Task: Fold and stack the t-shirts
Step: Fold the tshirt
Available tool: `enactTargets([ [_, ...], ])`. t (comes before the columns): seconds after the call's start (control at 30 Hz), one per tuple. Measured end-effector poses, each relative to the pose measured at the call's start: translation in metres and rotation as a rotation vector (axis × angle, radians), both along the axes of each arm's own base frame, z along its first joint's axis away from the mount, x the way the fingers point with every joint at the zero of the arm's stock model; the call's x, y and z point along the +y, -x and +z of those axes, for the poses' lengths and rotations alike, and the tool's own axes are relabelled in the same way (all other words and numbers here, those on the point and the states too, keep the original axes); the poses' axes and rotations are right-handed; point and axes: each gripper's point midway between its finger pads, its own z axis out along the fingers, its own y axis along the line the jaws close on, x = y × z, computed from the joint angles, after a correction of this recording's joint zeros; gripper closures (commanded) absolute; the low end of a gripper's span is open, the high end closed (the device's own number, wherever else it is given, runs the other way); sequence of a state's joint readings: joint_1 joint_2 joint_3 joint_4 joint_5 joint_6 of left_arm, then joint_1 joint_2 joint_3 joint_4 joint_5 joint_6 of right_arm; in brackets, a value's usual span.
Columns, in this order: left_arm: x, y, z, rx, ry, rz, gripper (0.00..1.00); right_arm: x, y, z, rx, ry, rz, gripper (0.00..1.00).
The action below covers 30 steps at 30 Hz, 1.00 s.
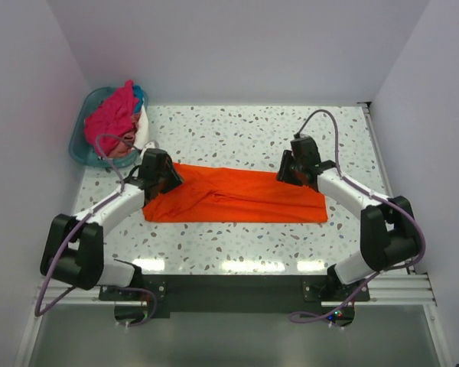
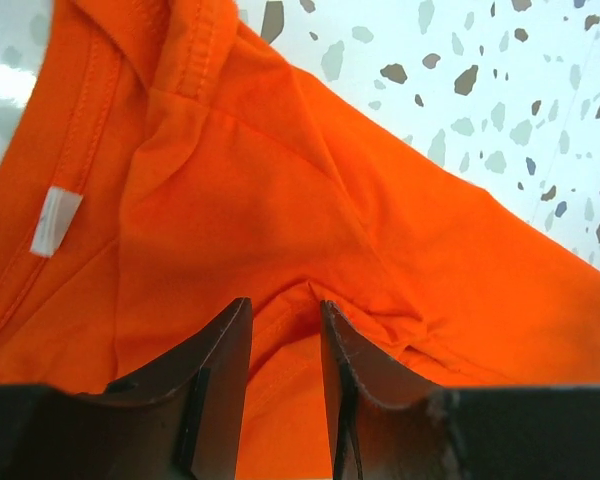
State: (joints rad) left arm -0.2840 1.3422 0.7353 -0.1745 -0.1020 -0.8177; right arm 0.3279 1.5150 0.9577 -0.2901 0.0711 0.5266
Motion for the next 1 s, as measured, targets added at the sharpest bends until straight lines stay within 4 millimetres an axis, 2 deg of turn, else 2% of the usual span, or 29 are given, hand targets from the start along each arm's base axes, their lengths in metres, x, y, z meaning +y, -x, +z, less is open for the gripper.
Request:
enactTargets([
  [0.13,-0.01,-0.021,-0.012,0.037,-0.011,-0.038,0.63,0.018,0.001,-0.002,0.005,0.001,0.046,0.58],
  [0.23,-0.017,-0.03,-0.019,0.057,-0.014,-0.072,0.65,0.018,0.001,-0.005,0.011,0.006,0.048,0.58],
  [0.33,-0.024,-0.031,-0.026,0.075,-0.015,-0.102,0.67,0.018,0.001,-0.005,0.009,0.007,0.046,0.58],
  [0.5,-0.036,-0.024,-0.036,0.1,-0.024,-0.153,0.71,0.018,0.0,-0.005,0.004,0.005,0.047,0.58],
  [0.77,-0.069,-0.009,-0.038,0.103,-0.024,-0.251,0.78,0.014,0.004,-0.012,0.015,0.019,0.039,0.58],
  [1.0,-0.086,0.017,-0.046,0.124,-0.031,-0.318,0.83,0.012,0.007,-0.018,0.025,0.024,0.037,0.58],
])
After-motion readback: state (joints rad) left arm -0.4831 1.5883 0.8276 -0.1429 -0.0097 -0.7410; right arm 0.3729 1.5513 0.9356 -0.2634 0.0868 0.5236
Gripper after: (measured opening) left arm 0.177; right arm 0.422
